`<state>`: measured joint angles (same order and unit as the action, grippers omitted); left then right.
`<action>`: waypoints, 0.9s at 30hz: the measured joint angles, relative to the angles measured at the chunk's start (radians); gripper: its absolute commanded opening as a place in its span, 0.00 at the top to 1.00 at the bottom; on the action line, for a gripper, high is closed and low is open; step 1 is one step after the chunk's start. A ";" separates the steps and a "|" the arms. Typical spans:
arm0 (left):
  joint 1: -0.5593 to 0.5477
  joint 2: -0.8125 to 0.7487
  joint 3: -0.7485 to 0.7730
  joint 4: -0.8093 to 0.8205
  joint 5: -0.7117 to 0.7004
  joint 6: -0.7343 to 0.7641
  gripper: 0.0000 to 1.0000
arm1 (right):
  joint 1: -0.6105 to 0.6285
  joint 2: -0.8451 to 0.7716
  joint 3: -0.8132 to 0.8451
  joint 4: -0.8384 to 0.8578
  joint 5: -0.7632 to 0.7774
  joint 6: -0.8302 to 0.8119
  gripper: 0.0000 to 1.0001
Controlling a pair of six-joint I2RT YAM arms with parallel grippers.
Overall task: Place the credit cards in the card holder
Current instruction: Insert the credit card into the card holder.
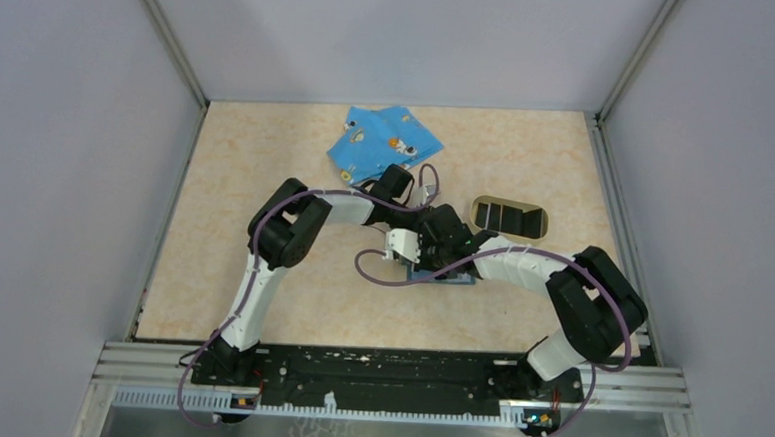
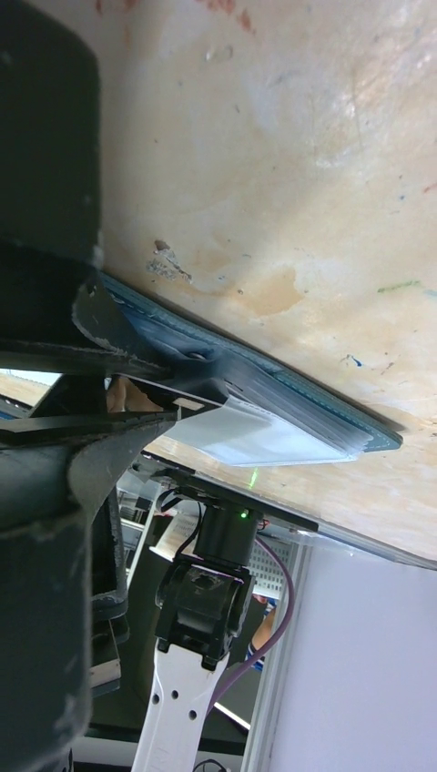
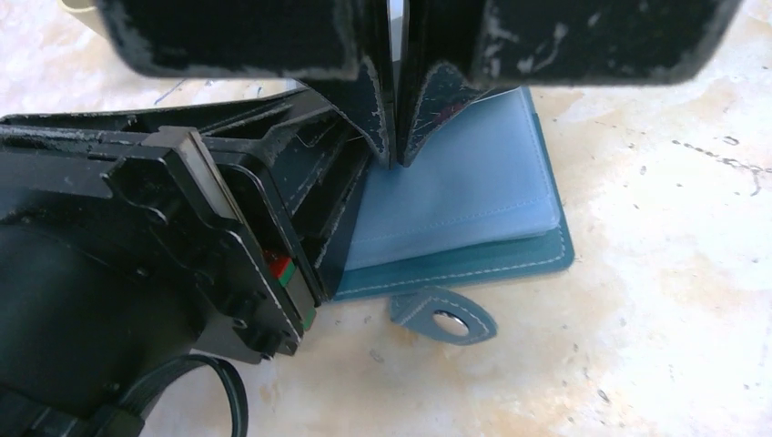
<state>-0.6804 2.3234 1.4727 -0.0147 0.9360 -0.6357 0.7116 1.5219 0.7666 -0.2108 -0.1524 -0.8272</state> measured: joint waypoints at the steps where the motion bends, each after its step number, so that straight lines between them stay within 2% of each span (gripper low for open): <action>1: 0.000 0.000 0.000 0.000 0.000 0.000 0.72 | 0.000 0.000 0.000 0.000 0.009 0.002 0.99; 9: -0.001 0.002 0.005 0.000 0.008 -0.001 0.66 | 0.000 0.000 0.000 -0.023 0.062 0.005 0.99; 27: -0.001 0.002 0.006 0.001 0.014 -0.003 0.63 | -0.046 -0.001 0.022 -0.117 0.058 -0.027 1.00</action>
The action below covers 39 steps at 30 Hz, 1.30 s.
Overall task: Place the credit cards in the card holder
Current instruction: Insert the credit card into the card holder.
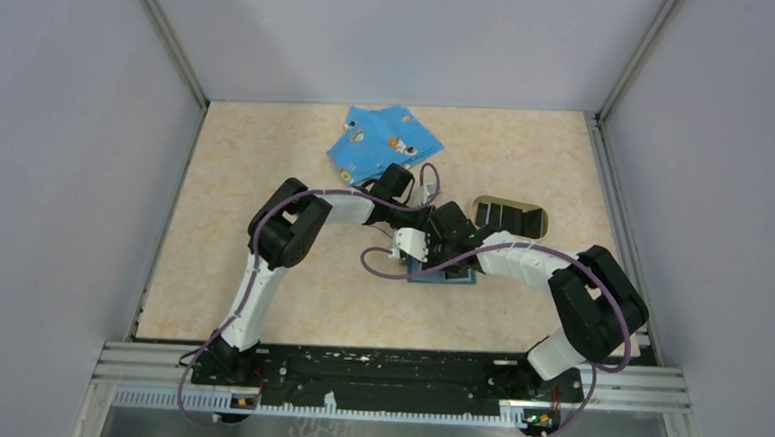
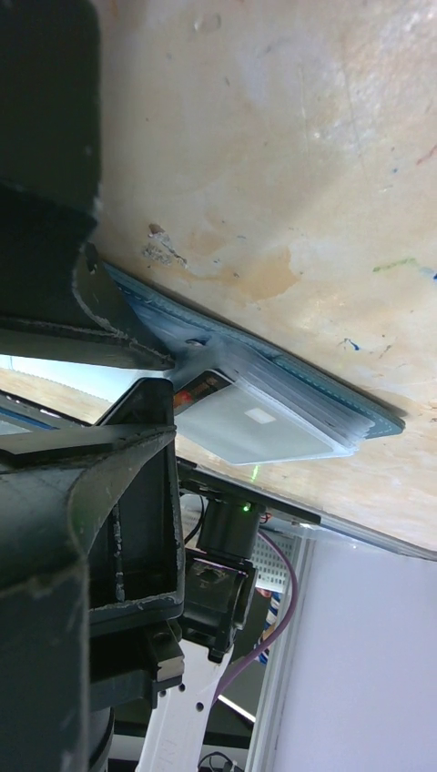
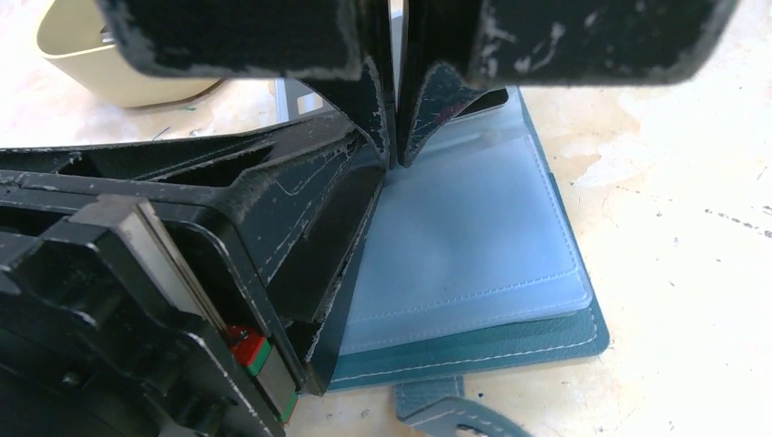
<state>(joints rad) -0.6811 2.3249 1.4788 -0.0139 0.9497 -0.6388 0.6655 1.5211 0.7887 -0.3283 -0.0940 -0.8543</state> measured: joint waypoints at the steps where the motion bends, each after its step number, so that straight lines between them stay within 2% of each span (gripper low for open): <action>1: 0.000 0.000 0.000 0.001 0.000 0.000 0.63 | -0.003 0.000 0.003 -0.007 -0.003 -0.001 1.00; 11: -0.005 -0.014 -0.028 0.060 -0.023 -0.022 0.61 | -0.040 0.000 0.020 -0.055 -0.034 0.000 0.99; 14: -0.005 -0.032 -0.050 0.084 -0.044 -0.026 0.52 | -0.048 -0.001 0.026 -0.066 -0.049 -0.001 0.98; 26: -0.007 -0.134 -0.184 0.202 -0.147 -0.062 0.52 | -0.093 -0.084 0.031 -0.177 -0.215 -0.071 0.96; 34: 0.005 -0.274 -0.377 0.325 -0.220 -0.066 0.52 | -0.117 -0.198 0.032 -0.276 -0.422 -0.162 0.94; 39: 0.010 -0.474 -0.573 0.453 -0.269 -0.037 0.52 | -0.187 -0.304 0.048 -0.324 -0.544 -0.203 0.91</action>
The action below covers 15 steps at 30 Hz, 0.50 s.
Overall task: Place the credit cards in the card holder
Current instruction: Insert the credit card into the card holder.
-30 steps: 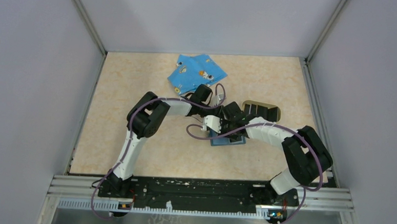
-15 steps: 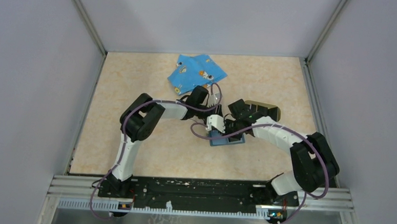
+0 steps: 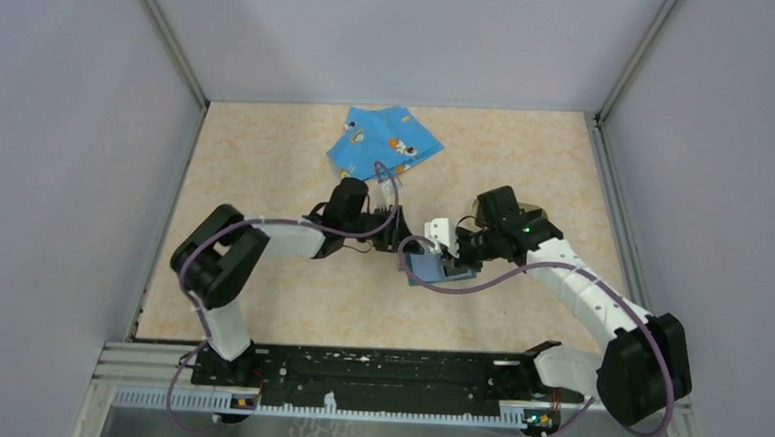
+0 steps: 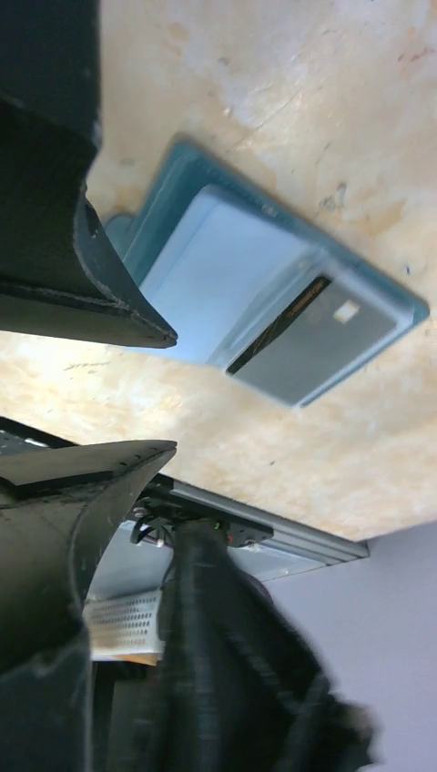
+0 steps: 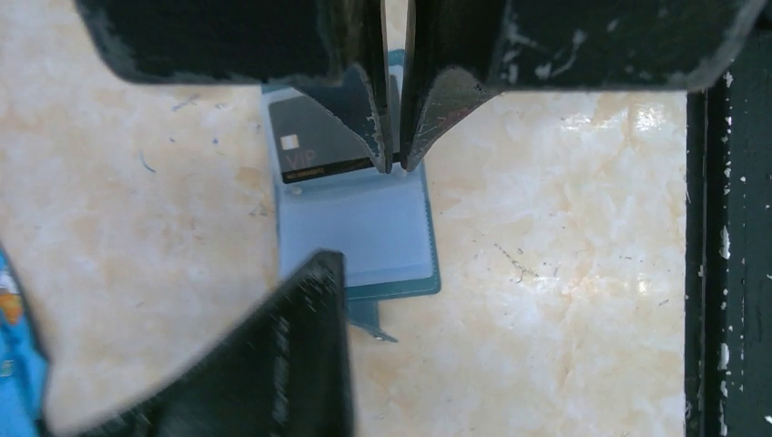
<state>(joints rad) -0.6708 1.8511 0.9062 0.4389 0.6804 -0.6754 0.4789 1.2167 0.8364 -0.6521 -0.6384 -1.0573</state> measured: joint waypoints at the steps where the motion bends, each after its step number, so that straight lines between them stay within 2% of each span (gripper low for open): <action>1: 0.000 -0.050 -0.042 0.028 -0.008 0.013 0.52 | -0.021 -0.019 0.007 -0.005 -0.023 -0.003 0.88; 6: 0.006 -0.287 -0.210 0.104 -0.037 0.093 0.50 | -0.156 -0.098 0.041 -0.003 -0.121 0.024 0.61; 8: 0.013 -0.377 -0.252 0.098 -0.049 0.124 0.44 | -0.212 -0.132 0.049 0.019 -0.143 0.065 0.48; 10: 0.026 -0.484 -0.283 0.066 -0.074 0.160 0.32 | -0.248 -0.164 0.051 0.053 -0.144 0.125 0.35; 13: 0.039 -0.657 -0.297 -0.006 -0.150 0.230 0.03 | -0.279 -0.200 0.070 0.115 -0.131 0.229 0.23; 15: 0.043 -0.770 -0.296 -0.056 -0.226 0.276 0.01 | -0.291 -0.206 0.102 0.148 -0.126 0.298 0.16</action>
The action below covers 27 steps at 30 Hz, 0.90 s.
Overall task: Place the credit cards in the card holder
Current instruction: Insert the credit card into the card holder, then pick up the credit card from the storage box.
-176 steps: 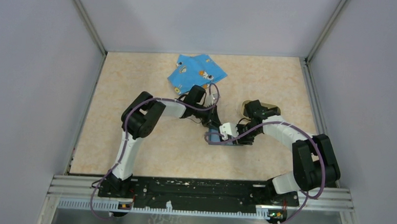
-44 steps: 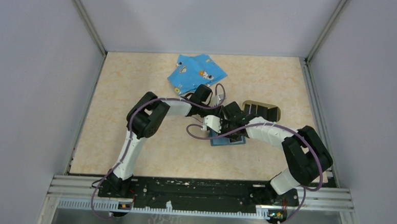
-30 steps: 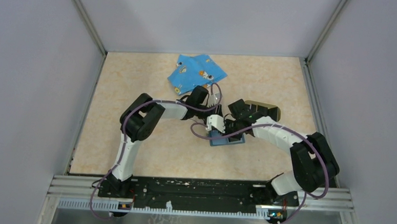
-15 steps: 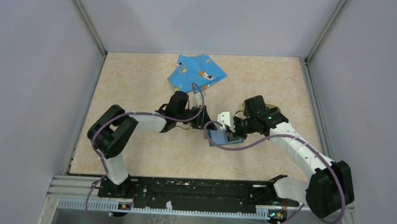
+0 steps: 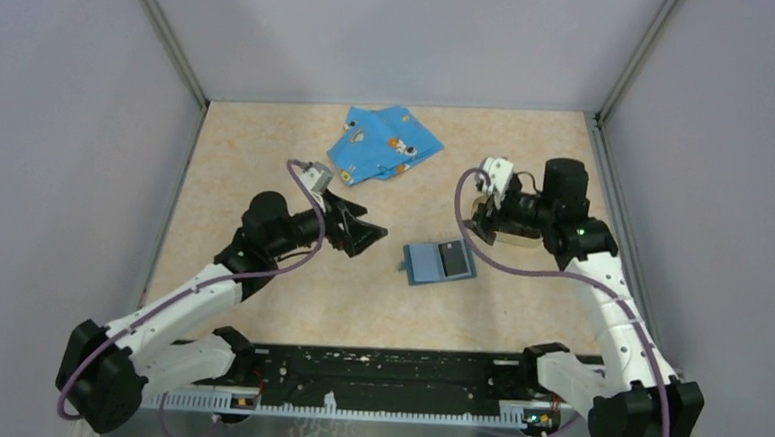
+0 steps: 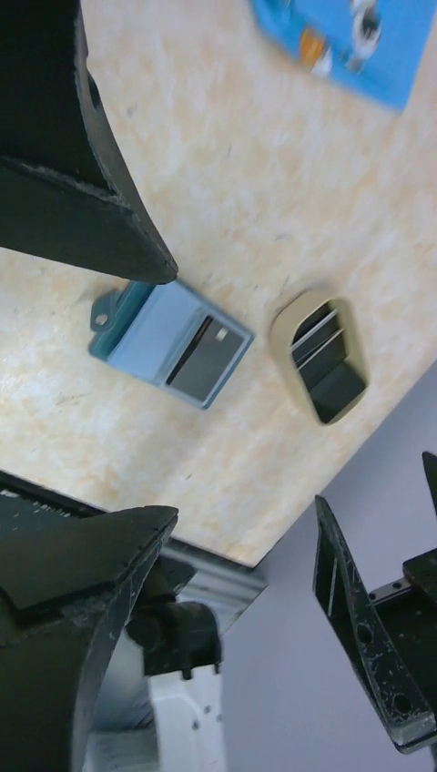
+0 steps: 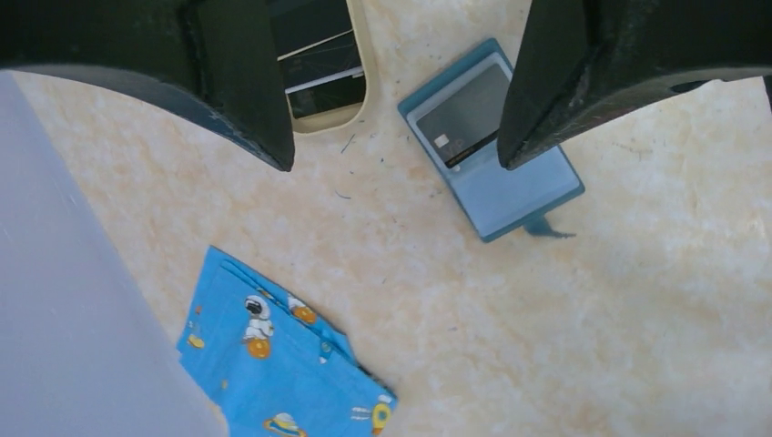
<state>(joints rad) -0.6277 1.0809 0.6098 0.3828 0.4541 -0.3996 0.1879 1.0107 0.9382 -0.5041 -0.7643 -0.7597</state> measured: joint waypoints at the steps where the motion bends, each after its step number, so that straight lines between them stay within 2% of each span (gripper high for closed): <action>1: 0.000 -0.048 0.000 -0.026 -0.041 0.008 0.01 | -0.004 0.002 0.017 0.013 0.000 0.032 0.12; 5: 0.002 -0.195 0.022 -0.161 -0.156 0.047 0.01 | -0.055 0.055 0.123 0.056 -0.022 0.177 0.02; 11: 0.002 -0.237 0.200 -0.449 -0.193 0.188 0.01 | -0.277 0.210 0.187 0.185 -0.168 0.459 0.02; 15: 0.002 -0.262 0.159 -0.551 -0.269 0.265 0.01 | -0.412 0.288 0.168 0.245 -0.180 0.584 0.02; 21: 0.002 -0.235 0.122 -0.702 -0.378 0.313 0.01 | -0.469 0.315 0.059 0.303 -0.071 0.695 0.01; 27: 0.002 -0.236 0.122 -0.726 -0.421 0.335 0.01 | -0.487 0.407 0.046 0.293 0.079 0.728 0.02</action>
<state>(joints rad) -0.6254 0.8452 0.7322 -0.3435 0.0334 -0.0647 -0.2989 1.4181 0.9844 -0.2115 -0.6857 -0.0319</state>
